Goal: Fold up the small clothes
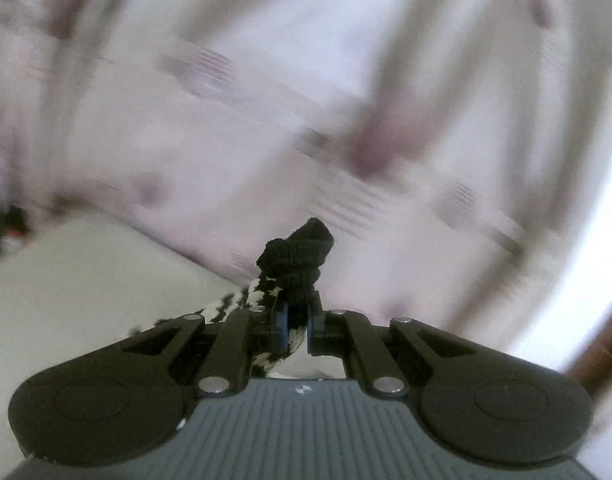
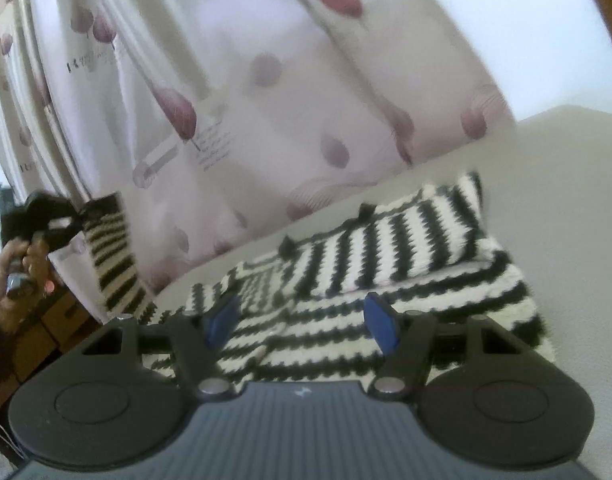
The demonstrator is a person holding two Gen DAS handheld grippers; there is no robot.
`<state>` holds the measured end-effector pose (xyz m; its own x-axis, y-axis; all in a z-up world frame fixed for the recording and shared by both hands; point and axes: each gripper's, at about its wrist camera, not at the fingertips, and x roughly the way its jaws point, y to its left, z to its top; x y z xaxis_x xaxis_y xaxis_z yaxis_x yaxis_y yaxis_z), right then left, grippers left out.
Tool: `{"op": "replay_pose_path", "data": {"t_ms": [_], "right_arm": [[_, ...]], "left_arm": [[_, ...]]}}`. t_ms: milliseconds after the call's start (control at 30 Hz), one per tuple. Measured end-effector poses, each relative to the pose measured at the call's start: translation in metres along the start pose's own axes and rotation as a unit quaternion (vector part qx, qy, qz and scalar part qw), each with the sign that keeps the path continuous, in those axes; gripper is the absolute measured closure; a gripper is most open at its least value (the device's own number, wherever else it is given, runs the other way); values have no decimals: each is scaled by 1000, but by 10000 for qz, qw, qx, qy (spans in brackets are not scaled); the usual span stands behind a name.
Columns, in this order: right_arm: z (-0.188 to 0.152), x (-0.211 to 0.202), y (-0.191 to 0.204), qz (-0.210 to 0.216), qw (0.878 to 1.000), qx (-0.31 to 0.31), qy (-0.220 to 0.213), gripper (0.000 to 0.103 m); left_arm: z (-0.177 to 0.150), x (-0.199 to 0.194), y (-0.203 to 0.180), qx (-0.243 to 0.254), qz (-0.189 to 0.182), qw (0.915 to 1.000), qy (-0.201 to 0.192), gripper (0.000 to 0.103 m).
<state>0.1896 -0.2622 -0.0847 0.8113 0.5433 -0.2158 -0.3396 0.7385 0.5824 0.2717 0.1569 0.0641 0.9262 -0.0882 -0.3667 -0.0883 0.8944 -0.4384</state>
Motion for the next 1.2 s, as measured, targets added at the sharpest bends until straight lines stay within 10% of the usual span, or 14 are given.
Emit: {"op": "replay_pose_path", "data": {"t_ms": [233, 500, 600, 700, 867, 1200], "right_arm": [[7, -25, -23, -18, 9996, 126, -255, 35], [2, -37, -57, -117, 9989, 333, -304, 35], [1, -38, -68, -121, 9984, 452, -307, 33], [4, -39, -74, -89, 9984, 452, -331, 33], [18, -26, -78, 18, 9984, 461, -323, 33], [76, 101, -64, -311, 9967, -434, 613, 35]], "left_arm": [[-91, 82, -132, 635, -729, 9911, 914, 95], [-206, 155, -196, 1556, -1115, 9637, 1861, 94], [-236, 150, -195, 2117, -1241, 9542, 1712, 67], [-237, 138, -185, 2263, -1450, 9515, 1495, 1], [-218, 97, -148, 2266, -1591, 9573, 835, 0], [-195, 81, 19, 1546, 272, 9844, 797, 6]]}}
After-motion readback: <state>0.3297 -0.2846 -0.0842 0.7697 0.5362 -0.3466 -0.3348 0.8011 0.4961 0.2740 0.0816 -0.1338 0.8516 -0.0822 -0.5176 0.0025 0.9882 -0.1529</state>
